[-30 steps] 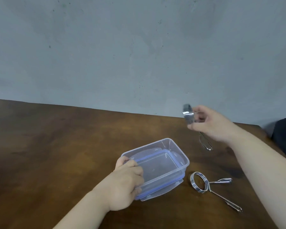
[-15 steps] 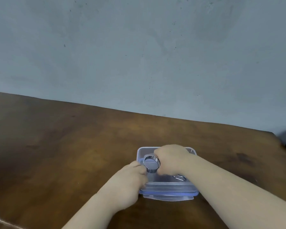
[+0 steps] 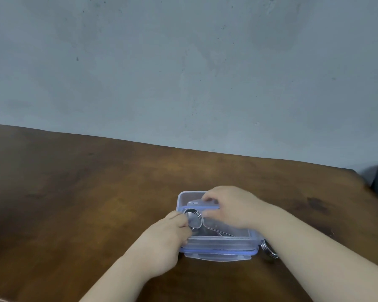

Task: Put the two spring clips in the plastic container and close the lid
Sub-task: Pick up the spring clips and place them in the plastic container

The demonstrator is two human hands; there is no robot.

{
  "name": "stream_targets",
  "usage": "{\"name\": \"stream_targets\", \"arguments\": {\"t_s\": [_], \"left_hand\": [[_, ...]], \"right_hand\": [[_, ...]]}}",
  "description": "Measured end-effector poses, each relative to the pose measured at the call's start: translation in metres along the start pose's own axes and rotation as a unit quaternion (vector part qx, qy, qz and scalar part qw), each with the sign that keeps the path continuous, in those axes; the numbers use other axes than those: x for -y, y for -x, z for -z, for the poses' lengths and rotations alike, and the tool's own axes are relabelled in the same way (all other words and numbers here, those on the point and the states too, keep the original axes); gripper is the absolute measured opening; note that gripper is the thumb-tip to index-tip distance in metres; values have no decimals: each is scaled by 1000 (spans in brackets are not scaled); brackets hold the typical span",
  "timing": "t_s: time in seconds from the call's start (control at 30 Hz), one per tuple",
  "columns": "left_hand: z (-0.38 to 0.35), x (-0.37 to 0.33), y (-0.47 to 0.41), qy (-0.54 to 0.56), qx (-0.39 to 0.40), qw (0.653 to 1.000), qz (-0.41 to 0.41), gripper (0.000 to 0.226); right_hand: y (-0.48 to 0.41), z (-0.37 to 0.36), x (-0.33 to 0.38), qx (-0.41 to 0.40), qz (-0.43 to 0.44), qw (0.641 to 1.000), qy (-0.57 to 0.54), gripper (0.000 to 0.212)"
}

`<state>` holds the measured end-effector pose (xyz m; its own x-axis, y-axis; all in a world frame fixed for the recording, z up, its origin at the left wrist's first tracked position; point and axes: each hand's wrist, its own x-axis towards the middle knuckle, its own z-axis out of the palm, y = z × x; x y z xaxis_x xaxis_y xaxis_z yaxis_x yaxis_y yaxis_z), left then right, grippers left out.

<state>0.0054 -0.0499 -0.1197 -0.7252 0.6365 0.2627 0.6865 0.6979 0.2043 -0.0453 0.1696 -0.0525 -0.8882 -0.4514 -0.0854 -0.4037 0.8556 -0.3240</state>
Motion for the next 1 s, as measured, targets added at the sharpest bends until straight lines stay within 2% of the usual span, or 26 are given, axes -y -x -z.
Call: {"name": "stream_targets", "arguments": {"t_s": [0.13, 0.2, 0.27, 0.33, 0.43, 0.5, 0.57, 0.77, 0.9, 1.0], "left_hand": [[-12, 3, 9, 47, -76, 996, 22, 27], [-20, 5, 14, 90, -105, 990, 38, 30], [-25, 3, 19, 164, -114, 977, 72, 31], [-26, 0, 22, 229, -127, 960, 104, 37], [-27, -3, 21, 252, -131, 947, 152, 59], [-30, -3, 20, 252, -122, 946, 164, 62], [-35, 1, 20, 248, -118, 948, 161, 56], [-40, 5, 19, 235, -109, 947, 190, 48], [-39, 5, 19, 245, -108, 944, 191, 48], [-39, 6, 19, 254, -105, 941, 198, 50]], "right_hand": [[51, 27, -42, -176, -58, 972, -143, 6], [80, 25, -66, -234, -103, 951, -172, 11], [104, 15, -89, -198, -140, 957, -159, 20], [122, 3, -102, -109, -156, 975, -112, 41], [133, -13, -108, -27, -172, 983, -66, 79], [130, -23, -107, 5, -180, 984, -18, 88], [125, -33, -109, 6, -182, 983, 10, 82], [122, -45, -119, -58, -180, 981, -36, 33], [133, -35, -127, -75, -209, 963, -154, 25], [138, -18, -129, -136, -208, 940, -235, 33]]}}
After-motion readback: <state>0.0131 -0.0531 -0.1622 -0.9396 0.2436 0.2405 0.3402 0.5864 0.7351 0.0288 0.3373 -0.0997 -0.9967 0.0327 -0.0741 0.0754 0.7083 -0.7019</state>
